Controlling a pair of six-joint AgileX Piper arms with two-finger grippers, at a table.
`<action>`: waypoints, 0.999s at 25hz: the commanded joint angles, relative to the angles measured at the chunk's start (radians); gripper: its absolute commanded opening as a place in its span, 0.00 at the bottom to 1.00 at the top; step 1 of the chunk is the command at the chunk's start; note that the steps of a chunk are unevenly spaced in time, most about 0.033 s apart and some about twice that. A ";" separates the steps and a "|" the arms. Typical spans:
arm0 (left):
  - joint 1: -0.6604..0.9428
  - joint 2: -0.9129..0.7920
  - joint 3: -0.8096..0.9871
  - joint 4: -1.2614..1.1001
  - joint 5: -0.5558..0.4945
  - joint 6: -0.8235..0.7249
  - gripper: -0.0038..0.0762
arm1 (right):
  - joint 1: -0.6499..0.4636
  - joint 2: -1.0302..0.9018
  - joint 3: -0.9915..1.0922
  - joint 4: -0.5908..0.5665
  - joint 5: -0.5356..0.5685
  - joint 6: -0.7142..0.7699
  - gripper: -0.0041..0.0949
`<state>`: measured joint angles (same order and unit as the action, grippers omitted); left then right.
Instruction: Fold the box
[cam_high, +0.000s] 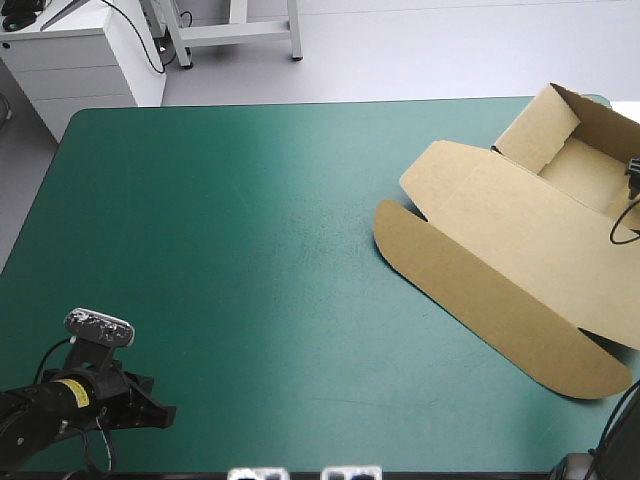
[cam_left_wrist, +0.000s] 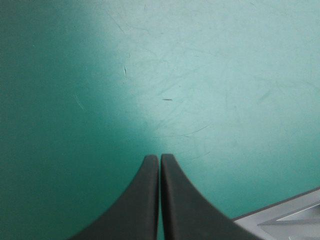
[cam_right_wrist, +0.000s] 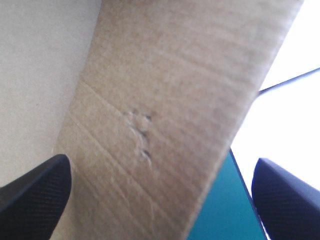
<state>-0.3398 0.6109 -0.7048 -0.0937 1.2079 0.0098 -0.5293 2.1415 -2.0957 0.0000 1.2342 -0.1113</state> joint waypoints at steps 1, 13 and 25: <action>-0.002 0.005 -0.025 -0.012 -0.040 -0.010 0.04 | -0.009 -0.095 -0.038 -0.015 -0.007 0.000 0.98; -0.002 0.005 -0.025 -0.012 -0.042 -0.010 0.04 | -0.008 -0.312 -0.101 0.094 0.016 -0.007 0.52; -0.002 0.005 -0.025 -0.012 -0.048 0.000 0.04 | 0.291 -0.661 0.057 0.329 0.016 -0.183 0.03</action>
<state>-0.3398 0.6109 -0.7048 -0.0937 1.2070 0.0115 -0.3046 1.5885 -2.0860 0.3096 1.2458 -0.2535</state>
